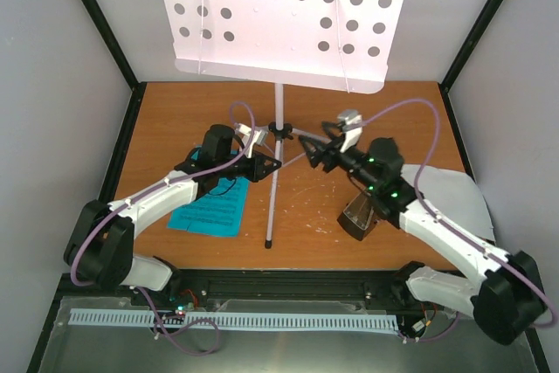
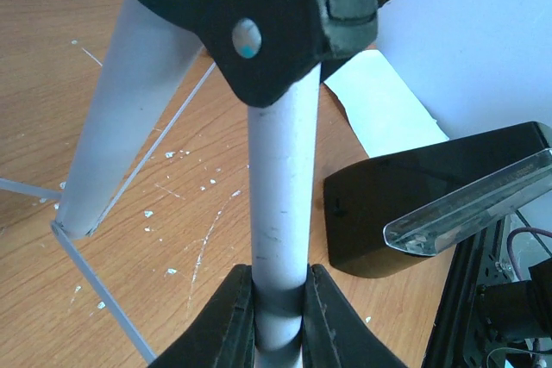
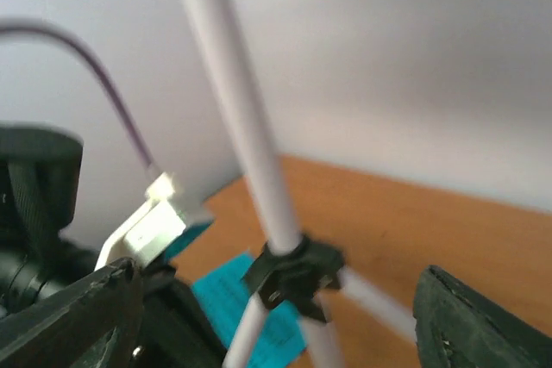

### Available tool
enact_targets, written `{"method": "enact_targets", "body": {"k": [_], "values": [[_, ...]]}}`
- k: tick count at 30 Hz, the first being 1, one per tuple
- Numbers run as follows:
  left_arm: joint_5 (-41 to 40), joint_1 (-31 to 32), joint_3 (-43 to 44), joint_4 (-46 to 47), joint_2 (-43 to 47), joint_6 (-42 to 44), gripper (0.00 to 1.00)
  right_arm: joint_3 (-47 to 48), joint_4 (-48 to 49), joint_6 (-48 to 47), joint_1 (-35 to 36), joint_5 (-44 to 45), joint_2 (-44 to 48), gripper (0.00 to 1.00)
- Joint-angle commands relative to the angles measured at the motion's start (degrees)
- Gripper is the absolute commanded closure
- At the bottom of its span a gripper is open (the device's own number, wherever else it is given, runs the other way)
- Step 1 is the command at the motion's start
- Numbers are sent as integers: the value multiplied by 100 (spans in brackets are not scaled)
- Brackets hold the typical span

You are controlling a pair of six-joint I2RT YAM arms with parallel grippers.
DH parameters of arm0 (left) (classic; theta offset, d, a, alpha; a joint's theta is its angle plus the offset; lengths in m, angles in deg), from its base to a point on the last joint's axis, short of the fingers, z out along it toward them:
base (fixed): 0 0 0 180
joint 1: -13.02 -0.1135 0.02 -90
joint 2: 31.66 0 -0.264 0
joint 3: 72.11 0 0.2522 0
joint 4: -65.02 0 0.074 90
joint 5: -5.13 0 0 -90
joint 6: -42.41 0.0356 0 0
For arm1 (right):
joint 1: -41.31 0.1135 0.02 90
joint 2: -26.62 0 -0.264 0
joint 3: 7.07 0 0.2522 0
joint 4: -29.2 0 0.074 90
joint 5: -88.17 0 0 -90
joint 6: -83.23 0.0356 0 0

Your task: Pack up the instrument practice props

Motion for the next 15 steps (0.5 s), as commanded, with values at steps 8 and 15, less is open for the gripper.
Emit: {"method": "enact_targets", "body": {"k": [8,15], "values": [[213,-30,148,338,291,106,100,152,3011,2570,-2128,-3615,-980,19],[340,-30,46,469,417,135,100,1495,6013,4952,-1972,-4602,-2644,26]]}}
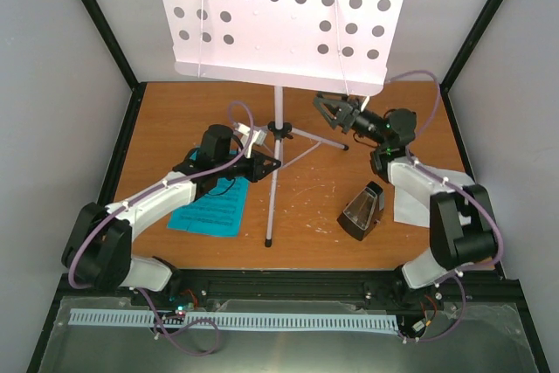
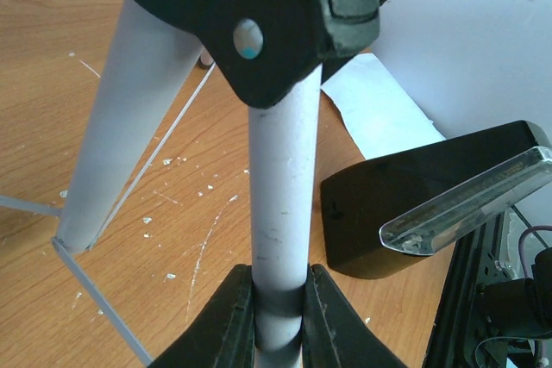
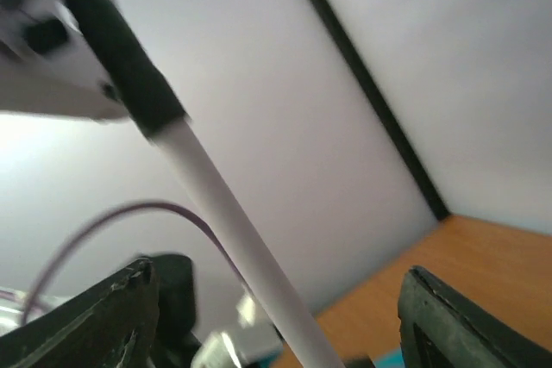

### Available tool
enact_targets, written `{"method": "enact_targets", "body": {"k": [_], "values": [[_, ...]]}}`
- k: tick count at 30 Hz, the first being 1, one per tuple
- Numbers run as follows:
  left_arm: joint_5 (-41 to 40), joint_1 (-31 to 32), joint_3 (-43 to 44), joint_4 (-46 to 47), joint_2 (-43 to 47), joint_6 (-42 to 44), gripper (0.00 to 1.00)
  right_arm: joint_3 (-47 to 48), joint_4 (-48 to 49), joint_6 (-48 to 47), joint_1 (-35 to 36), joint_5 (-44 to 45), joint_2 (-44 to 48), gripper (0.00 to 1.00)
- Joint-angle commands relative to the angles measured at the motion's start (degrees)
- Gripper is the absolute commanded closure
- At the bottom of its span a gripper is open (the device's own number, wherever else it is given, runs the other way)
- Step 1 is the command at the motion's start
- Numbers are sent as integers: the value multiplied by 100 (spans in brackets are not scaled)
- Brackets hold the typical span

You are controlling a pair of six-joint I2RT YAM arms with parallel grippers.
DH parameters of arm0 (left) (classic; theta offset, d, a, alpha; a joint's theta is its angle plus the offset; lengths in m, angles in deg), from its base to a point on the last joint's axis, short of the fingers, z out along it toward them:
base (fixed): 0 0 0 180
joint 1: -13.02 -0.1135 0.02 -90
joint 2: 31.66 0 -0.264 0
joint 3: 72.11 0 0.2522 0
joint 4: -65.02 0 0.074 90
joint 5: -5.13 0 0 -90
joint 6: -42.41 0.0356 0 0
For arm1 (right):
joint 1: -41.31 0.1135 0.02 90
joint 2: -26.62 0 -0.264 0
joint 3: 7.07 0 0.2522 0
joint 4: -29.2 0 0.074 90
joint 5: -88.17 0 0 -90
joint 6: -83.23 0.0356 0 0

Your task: Pack up the instrument practice props

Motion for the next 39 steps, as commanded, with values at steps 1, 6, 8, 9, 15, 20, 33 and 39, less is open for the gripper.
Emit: {"method": "enact_targets", "body": {"k": [1,6,8,9,15,20,33,39], "values": [[334,-25,61,462,348,72,100,870,2375,1698,148,-906,-655,27],[261,-25,93,350,382,105,100,1592,2208,1557,435,-953,-1119,31],[253,-25,117,327,369,108,100,1777,1643,1122,563,-1004,-1147,31],[262,-24,123,321,364,116,100,1852,1398,898,630,-1027,-1148,32],[267,-21,164,307,338,121,100,2198,341,58,891,-1088,-1185,36],[289,-24,198,290,313,144,100,2703,-278,-339,1003,-1196,-1366,43],[348,-26,257,310,294,314,100,3497,-1719,-1114,1074,-1805,-1417,74],[127,-25,473,335,462,666,100,3552,-2444,-1733,1111,-1790,-1110,97]]}}
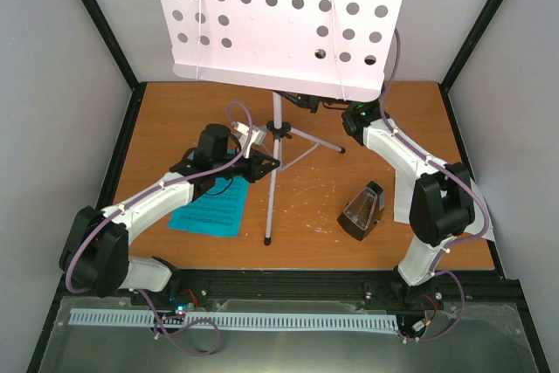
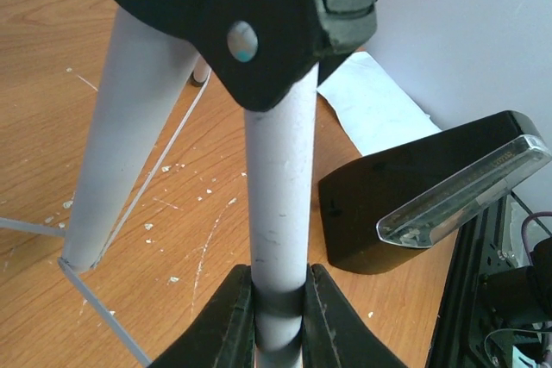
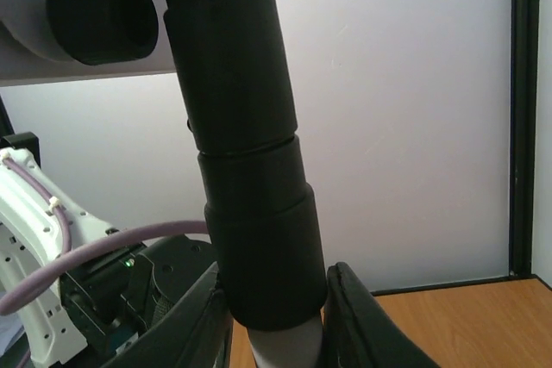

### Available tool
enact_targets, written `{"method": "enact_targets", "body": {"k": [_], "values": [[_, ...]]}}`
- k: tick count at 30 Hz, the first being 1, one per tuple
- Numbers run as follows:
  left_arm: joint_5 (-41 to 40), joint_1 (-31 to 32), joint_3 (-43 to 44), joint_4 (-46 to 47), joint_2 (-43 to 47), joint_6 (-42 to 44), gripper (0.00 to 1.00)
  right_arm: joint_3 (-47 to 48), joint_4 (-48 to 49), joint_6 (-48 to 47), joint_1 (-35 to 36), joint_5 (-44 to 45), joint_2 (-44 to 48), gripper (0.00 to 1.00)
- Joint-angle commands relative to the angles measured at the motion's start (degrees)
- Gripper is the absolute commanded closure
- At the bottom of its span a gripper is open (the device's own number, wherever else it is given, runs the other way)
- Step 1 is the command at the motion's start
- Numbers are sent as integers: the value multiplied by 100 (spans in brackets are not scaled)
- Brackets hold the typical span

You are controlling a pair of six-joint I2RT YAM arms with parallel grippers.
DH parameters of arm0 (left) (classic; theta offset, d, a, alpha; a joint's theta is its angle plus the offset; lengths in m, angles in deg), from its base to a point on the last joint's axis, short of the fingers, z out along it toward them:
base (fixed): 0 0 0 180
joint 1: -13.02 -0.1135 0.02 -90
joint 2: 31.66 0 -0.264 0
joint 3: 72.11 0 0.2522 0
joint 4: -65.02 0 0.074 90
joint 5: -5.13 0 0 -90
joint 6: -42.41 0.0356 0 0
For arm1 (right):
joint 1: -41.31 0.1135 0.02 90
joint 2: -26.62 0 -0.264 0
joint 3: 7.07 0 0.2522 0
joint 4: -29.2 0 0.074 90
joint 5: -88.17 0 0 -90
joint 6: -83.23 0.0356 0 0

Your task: Pack up the instrument practice props

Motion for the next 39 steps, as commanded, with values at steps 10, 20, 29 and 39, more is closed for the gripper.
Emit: {"method": "enact_targets", "body": {"k": [10,20,29,39], "values": [[-30,-8,1232,536,552,927,100,170,-2208,-1079,324,285,898,97],[103,8,1406,759,779,949,100,-500,-1548,-593,468,774,1257,97],[537,8,1729,329,638,-30,100,-1716,-670,797,543,2012,1637,97],[395,8,1484,287,218,-1135,100,-2522,-886,1409,545,2878,1314,97]]}}
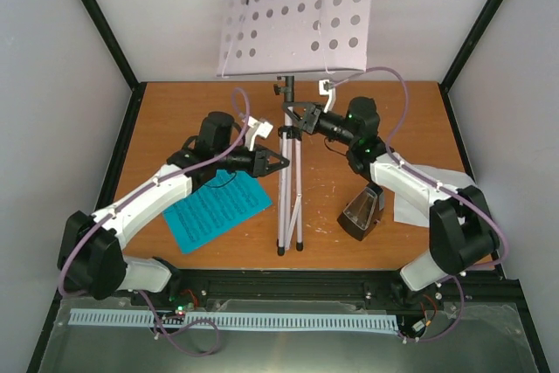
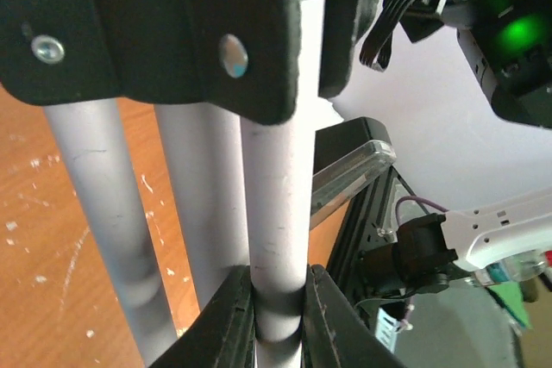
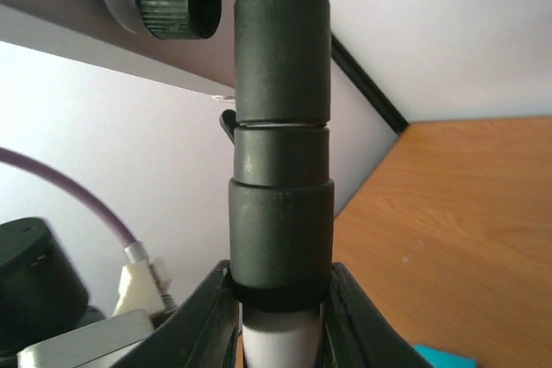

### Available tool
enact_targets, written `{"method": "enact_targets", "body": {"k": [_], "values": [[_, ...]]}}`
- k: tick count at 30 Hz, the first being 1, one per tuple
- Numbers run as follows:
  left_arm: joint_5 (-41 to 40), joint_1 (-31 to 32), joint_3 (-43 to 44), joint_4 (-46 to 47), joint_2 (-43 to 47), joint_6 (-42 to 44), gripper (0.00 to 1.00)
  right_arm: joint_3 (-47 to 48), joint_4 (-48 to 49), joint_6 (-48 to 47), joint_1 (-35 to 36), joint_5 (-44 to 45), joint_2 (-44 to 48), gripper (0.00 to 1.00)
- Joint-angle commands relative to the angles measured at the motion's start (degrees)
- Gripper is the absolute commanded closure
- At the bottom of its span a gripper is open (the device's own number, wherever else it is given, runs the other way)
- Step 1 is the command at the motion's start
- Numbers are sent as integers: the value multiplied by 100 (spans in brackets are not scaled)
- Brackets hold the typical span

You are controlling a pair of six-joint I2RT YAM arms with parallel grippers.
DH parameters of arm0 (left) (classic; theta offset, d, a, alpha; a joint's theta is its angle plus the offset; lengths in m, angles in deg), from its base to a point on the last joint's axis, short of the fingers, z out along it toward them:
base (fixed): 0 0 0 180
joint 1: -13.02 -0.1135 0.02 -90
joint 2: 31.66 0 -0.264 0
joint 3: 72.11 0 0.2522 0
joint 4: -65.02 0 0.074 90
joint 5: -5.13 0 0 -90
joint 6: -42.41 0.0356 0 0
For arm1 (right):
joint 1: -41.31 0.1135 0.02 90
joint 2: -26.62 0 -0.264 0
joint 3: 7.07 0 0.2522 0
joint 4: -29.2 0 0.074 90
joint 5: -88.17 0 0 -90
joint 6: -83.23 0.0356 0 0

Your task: Pack up the instrument practice props

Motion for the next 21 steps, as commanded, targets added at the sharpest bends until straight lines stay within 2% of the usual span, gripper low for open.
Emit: {"method": "enact_targets", "body": {"k": [1,15,21], "values": [[-401,-134,412,1444,9,-856,100,-338,278,318,192,42,-114,97],[-445,-127,-423,1955,-484,-1605,100,-1526,1549,942,191,219,-1162,97],[-448,-126,-819,2294,-780,-1613,100,-1540,1205,454,192,278,-1484,97]]}}
